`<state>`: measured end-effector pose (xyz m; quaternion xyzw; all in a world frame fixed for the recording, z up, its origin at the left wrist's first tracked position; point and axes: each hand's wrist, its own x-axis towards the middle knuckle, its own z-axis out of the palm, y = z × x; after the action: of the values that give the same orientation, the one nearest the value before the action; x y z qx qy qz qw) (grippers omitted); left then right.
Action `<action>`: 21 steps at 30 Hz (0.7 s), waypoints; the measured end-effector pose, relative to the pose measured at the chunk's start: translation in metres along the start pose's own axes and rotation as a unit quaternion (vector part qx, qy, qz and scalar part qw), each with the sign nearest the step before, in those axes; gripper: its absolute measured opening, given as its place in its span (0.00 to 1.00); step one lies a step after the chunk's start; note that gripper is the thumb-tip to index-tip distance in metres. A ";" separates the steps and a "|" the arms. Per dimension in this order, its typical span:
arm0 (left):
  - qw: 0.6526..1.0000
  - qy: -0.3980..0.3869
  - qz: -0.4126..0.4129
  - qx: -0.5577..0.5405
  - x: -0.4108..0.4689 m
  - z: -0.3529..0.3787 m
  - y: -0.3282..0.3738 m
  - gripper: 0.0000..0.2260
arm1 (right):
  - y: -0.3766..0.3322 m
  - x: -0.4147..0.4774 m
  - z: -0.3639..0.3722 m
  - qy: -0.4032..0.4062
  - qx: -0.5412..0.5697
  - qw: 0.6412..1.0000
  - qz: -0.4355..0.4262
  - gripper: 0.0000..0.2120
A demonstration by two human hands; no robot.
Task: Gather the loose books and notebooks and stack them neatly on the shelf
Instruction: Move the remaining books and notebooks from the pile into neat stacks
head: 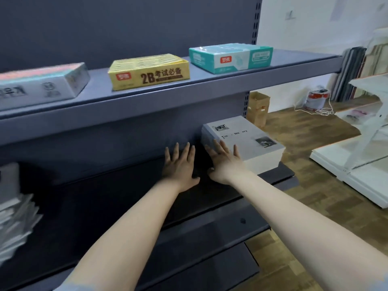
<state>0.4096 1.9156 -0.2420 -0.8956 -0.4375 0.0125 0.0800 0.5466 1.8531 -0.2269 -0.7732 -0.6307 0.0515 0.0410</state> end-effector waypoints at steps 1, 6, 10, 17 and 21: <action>1.000 0.000 -0.013 0.005 -0.010 -0.002 -0.014 0.42 | -0.015 0.001 0.000 0.009 -0.005 1.000 -0.020 0.37; 0.995 -0.011 -0.095 0.026 -0.073 -0.006 -0.094 0.41 | -0.104 0.004 0.000 0.025 -0.012 0.993 -0.115 0.35; 0.983 -0.035 -0.166 0.063 -0.130 -0.006 -0.154 0.40 | -0.178 0.000 0.004 0.021 -0.006 0.982 -0.190 0.35; 0.952 -0.052 -0.293 0.070 -0.217 -0.005 -0.231 0.41 | -0.287 -0.011 0.016 0.004 -0.009 0.952 -0.305 0.34; 0.937 -0.033 -0.340 0.074 -0.271 0.001 -0.261 0.40 | -0.346 -0.020 0.023 -0.003 -0.013 0.934 -0.358 0.33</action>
<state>0.0382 1.8613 -0.2157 -0.6843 -0.7158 0.0463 0.1311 0.2038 1.9030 -0.2052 -0.4964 -0.8665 0.0271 0.0447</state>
